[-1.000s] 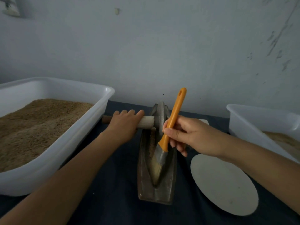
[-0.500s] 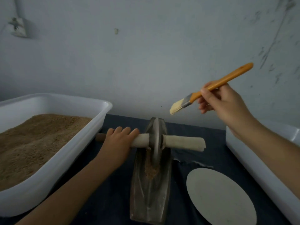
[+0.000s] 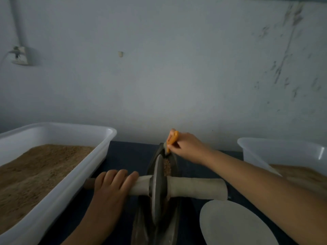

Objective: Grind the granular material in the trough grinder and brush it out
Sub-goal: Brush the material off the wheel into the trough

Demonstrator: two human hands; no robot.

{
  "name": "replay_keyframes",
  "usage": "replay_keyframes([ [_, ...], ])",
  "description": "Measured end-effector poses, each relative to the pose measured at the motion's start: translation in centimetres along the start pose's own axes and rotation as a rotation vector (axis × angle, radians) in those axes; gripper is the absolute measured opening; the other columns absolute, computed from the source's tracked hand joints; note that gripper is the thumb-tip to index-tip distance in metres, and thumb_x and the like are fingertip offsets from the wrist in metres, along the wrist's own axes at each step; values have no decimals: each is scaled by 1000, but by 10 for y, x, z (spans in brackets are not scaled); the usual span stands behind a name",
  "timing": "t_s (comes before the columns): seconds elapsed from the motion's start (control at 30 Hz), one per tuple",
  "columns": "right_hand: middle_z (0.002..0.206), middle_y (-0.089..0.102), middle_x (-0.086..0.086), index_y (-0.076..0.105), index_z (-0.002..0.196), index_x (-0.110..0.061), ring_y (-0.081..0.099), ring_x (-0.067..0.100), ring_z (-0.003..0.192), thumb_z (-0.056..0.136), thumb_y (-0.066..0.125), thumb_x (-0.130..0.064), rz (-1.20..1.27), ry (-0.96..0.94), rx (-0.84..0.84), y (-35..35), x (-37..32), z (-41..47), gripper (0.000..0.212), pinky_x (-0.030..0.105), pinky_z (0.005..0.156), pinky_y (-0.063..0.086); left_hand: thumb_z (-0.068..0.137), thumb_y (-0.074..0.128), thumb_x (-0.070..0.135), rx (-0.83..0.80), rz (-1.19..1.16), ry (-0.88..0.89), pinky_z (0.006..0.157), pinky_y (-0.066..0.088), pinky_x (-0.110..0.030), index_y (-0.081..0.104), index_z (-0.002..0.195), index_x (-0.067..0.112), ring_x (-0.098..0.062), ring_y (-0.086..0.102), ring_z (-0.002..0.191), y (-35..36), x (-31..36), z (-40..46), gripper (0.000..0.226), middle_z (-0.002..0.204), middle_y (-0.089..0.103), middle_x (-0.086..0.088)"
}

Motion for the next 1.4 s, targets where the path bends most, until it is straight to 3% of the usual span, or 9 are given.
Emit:
replay_keyframes([
  [0.23,87,65,10,59,93,-9,64,21,80,92,54,-27,243,62,-208,6,3,-19,19,34,72,52,36,92,13,52,8,9,78,27,-32,47,110,24,-17,42,89,-8,5,3,87,103,43,5],
  [0.33,80,65,2,57,87,-19,65,11,72,93,56,-22,365,57,-130,-7,2,-15,7,25,70,53,38,91,12,51,-5,6,79,27,-32,47,110,24,-17,42,89,-7,5,3,86,103,42,6],
  [0.5,88,64,15,59,94,-1,63,26,83,94,52,-23,184,81,-108,-4,7,-8,23,40,80,52,35,92,14,39,-13,2,78,27,-32,47,110,24,-17,42,89,-6,6,4,88,103,42,5],
  [0.63,83,64,5,59,87,-19,64,15,75,92,56,-21,358,80,-264,7,3,-17,6,32,70,54,36,92,13,40,-18,4,78,27,-32,48,109,24,-17,42,89,-5,5,5,86,102,44,5],
  [0.77,76,63,-3,56,82,-25,62,2,65,92,55,-20,425,72,-138,-7,5,-13,12,15,60,47,38,91,11,37,-19,-10,79,28,-33,49,110,23,-17,42,91,-7,6,5,85,98,59,0],
  [1.0,68,66,2,59,80,-17,62,8,57,91,56,-13,634,216,51,-10,31,-15,12,23,58,51,36,92,14,10,-32,-19,78,27,-32,48,110,23,-17,42,90,-6,5,4,87,94,64,-3],
  [1.2,67,67,-1,59,81,-18,63,6,56,91,56,-16,567,261,48,-15,40,-29,11,21,56,51,38,91,10,16,-50,-22,78,28,-33,48,110,23,-18,42,88,-7,6,5,85,93,64,-3],
  [1.33,59,66,1,59,76,-16,62,13,53,89,58,-9,723,301,343,-62,40,-54,15,26,53,51,38,91,9,22,-51,-21,76,27,-33,48,109,23,-18,41,87,-6,4,5,85,92,63,-3],
  [1.4,64,68,-1,62,80,-23,64,10,57,88,58,-14,530,235,315,-91,35,-83,13,22,54,52,38,91,8,35,-41,-11,77,30,-35,48,109,22,-19,42,86,-6,4,5,85,92,63,-4],
])
Point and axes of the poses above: each hand's wrist, its own z-axis towards the middle knuckle, its own y-axis out of the palm, x = y × z, the point moved 4 cm from there along z, towards the middle knuckle
